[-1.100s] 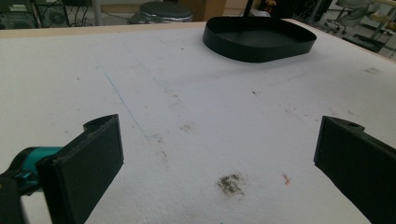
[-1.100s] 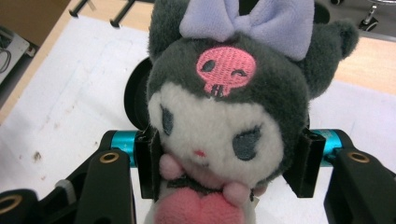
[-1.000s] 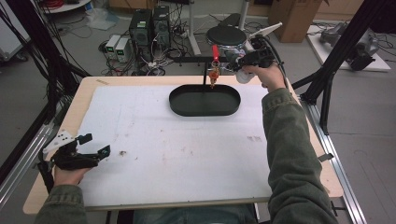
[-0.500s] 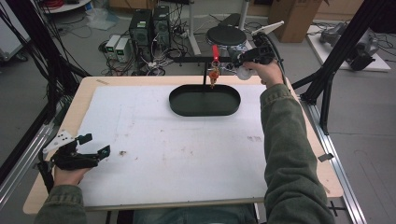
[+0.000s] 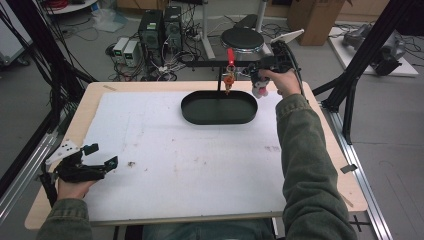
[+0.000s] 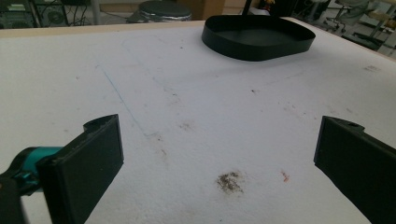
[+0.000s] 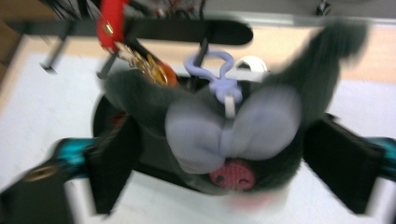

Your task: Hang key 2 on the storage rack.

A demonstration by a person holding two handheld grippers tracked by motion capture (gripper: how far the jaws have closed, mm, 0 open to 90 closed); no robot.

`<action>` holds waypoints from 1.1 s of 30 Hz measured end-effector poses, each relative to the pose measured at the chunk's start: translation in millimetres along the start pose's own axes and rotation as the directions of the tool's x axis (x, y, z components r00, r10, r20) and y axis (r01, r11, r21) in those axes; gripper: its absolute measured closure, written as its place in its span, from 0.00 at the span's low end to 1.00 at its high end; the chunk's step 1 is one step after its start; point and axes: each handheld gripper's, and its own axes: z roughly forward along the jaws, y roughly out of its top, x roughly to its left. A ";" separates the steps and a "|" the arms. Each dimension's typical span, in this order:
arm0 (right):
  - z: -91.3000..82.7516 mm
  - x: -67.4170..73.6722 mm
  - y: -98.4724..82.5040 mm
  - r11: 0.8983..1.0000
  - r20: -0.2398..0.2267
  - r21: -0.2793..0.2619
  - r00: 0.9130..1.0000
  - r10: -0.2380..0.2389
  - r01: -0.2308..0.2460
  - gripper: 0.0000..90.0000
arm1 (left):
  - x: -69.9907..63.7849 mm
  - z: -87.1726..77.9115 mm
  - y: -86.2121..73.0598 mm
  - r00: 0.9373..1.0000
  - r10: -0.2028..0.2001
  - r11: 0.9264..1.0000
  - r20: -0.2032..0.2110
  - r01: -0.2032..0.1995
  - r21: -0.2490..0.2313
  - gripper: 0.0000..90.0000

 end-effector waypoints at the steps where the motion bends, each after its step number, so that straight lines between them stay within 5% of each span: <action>1: 0.7 -0.3 -1.3 1.000 -0.011 -0.002 1.000 -0.012 0.012 0.12 | 0.2 0.2 0.0 1.000 0.000 1.000 -0.001 0.000 0.000 0.02; 5: -0.2 0.5 -9.0 0.999 -0.024 -0.028 0.999 -0.024 0.023 0.01 | 0.0 0.5 0.0 1.000 0.000 1.000 0.000 0.000 -0.001 0.02; 17: -2.2 5.3 -33.5 0.992 -0.008 -0.029 0.993 -0.120 0.120 0.01 | -0.1 0.7 -0.1 1.000 0.002 1.000 0.000 -0.002 0.001 0.02; 33: -22.1 16.5 -62.8 0.967 -0.002 -0.023 0.968 -0.252 0.252 0.01 | -0.4 1.1 0.1 1.000 0.002 1.000 0.003 -0.002 0.002 0.02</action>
